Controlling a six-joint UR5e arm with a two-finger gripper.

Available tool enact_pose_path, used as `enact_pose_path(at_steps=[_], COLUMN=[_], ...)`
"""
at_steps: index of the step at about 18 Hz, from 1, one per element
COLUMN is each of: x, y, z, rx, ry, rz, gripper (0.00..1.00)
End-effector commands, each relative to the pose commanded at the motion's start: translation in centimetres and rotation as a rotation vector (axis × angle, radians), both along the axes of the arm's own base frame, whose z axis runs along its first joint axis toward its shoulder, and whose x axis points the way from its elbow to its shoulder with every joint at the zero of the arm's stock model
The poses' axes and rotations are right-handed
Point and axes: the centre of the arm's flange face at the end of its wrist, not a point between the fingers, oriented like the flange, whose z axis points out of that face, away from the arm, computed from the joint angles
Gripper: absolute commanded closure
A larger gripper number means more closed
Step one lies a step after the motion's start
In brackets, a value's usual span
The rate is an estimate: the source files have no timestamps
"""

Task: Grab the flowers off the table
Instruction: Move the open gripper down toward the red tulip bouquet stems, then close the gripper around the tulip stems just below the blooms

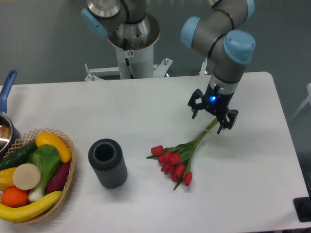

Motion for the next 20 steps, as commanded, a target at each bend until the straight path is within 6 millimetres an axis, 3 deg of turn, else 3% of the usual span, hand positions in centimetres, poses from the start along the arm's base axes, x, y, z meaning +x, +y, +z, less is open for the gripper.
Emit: enact_pose_path(at_steps=[8, 20], x=[0.5, 2.0], y=[2.3, 4.1], z=[-3.7, -6.1], rx=[-0.01, -0.04], ry=[-0.025, -0.065], rz=[0.006, 0.019], gripper=[0.0, 0.0])
